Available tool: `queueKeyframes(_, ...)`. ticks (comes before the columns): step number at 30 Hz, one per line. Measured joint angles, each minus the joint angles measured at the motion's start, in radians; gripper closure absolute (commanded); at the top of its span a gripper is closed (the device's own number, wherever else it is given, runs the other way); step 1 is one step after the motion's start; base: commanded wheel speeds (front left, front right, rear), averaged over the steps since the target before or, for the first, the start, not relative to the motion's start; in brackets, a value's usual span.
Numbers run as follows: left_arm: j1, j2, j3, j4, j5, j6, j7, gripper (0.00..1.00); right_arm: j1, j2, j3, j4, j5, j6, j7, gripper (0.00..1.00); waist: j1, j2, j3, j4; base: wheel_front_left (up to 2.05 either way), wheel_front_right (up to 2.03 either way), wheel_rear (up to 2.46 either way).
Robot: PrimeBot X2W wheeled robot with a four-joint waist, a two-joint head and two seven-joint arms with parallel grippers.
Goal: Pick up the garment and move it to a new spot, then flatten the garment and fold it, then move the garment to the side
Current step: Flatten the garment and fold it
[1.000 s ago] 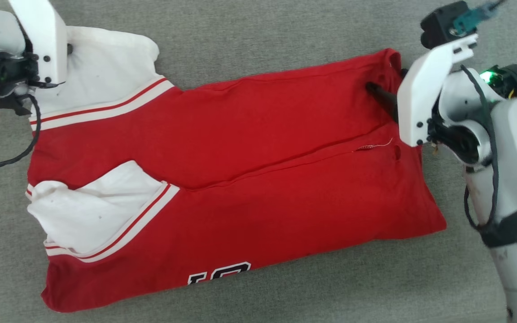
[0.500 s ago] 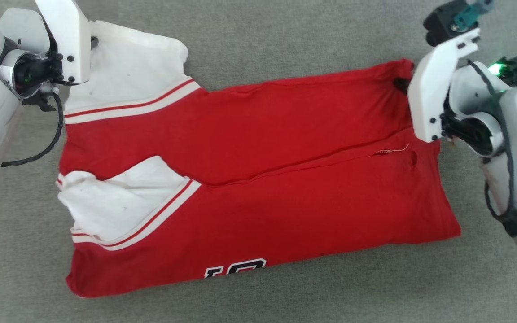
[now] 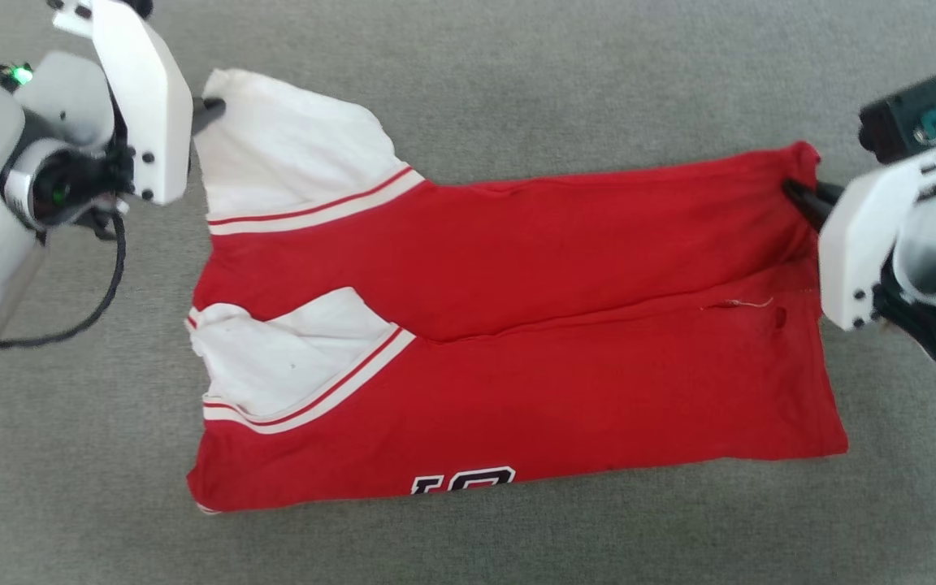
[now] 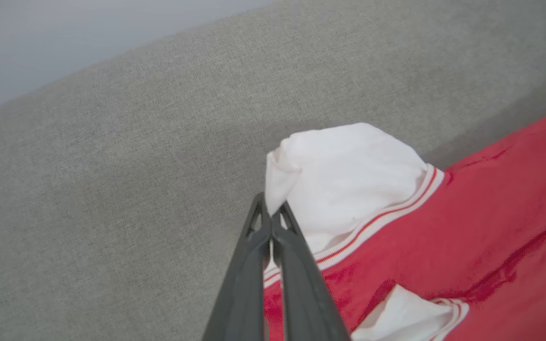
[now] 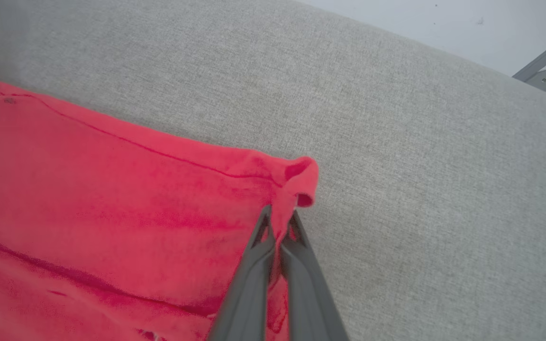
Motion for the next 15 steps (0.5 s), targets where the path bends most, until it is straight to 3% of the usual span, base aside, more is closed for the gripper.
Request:
queueKeyframes(6,0.094,0.105,0.008,-0.254,-0.024,0.103,0.021,1.0,0.122,-0.032,-0.047,-0.131,-0.002,0.0,-0.001,1.0,0.0,0.0001,-0.035,0.023,0.0,0.0,0.0)
queueKeyframes(15,0.283,0.305,0.017,-0.694,-0.093,0.334,0.061,1.0,0.307,-0.064,-0.122,-0.305,0.004,0.0,0.028,1.0,0.0,0.0,-0.059,0.042,0.0,0.0,0.0)
